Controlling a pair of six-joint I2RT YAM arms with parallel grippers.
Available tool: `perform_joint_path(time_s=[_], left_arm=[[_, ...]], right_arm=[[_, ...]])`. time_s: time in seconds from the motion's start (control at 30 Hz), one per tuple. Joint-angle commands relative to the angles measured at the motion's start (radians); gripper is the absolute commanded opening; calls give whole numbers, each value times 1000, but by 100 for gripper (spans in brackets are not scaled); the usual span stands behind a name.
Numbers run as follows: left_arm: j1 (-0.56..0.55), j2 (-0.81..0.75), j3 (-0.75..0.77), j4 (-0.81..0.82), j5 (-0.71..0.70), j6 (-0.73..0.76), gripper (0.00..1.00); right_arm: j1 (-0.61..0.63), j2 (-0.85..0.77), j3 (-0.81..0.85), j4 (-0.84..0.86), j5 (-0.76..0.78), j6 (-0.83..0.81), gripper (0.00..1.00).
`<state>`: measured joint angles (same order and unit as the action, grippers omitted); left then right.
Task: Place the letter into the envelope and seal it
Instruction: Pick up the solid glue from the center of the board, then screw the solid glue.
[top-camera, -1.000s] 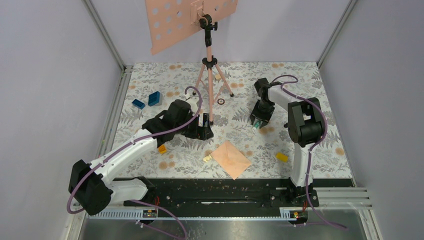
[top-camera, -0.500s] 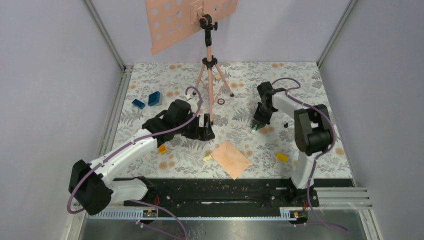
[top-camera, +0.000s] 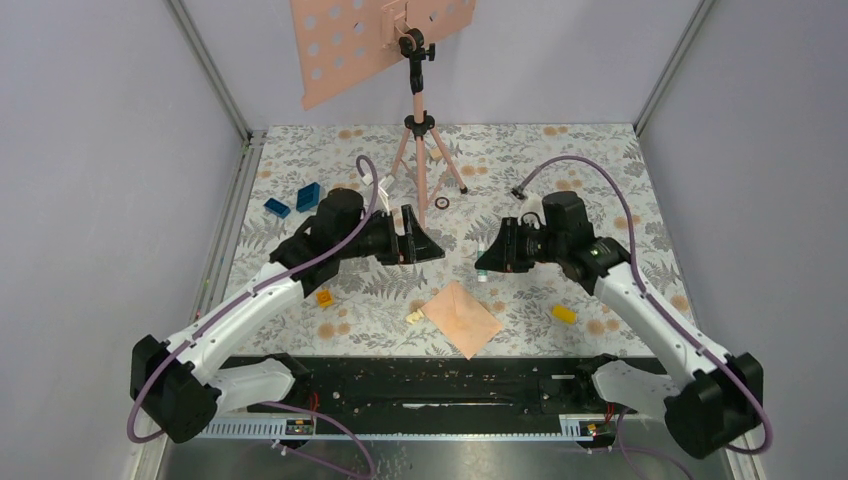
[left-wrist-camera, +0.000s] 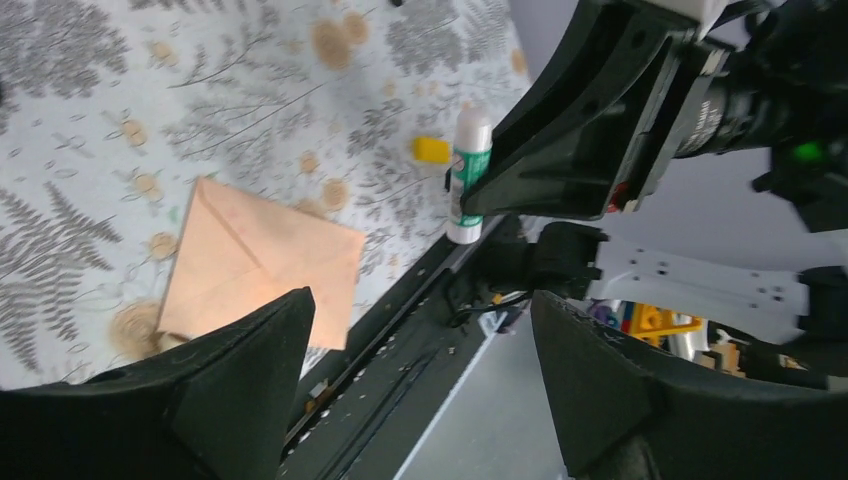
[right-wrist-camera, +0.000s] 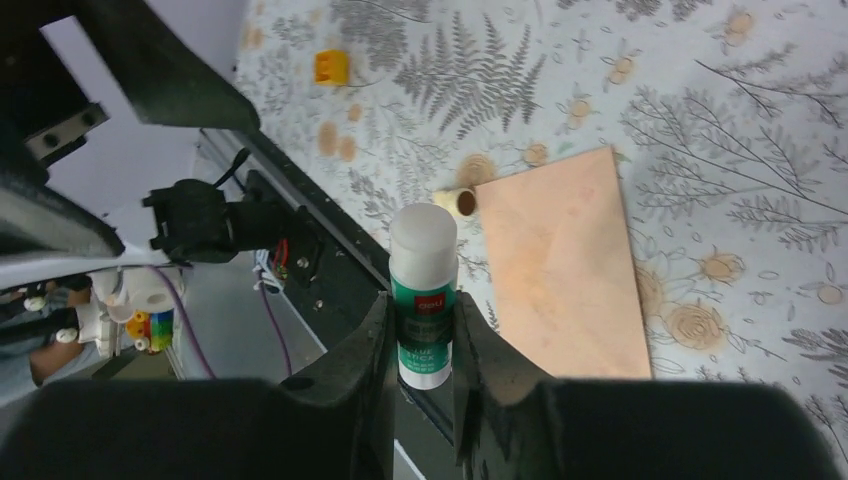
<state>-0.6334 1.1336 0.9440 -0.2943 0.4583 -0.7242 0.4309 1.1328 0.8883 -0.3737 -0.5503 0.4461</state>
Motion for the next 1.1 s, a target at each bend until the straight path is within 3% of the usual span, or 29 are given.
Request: perform_joint_path(time_s=[0.0, 0.2, 0.37, 0.57, 0.7, 0.87, 1.07], left_arm=[[6, -48, 19, 186, 104, -96, 79], [-5, -42, -48, 333, 219, -95, 77], [-46, -57, -94, 440, 257, -85, 78], [-70, -47, -112, 480, 243, -68, 77], [-64, -29, -161, 673, 306, -171, 76], [-40, 11, -238, 1083, 415, -430, 72], [-34, 34, -239, 1161, 431, -487, 69]], right_arm=[[6, -104, -41, 165, -119, 43, 0], [9, -154, -166, 564, -129, 301, 0], [8, -144, -185, 709, -92, 427, 0], [9, -115, -178, 844, -165, 490, 0], [9, -99, -199, 975, -227, 555, 0], [9, -74, -220, 1145, -270, 666, 0], [9, -34, -216, 1289, -319, 756, 0]])
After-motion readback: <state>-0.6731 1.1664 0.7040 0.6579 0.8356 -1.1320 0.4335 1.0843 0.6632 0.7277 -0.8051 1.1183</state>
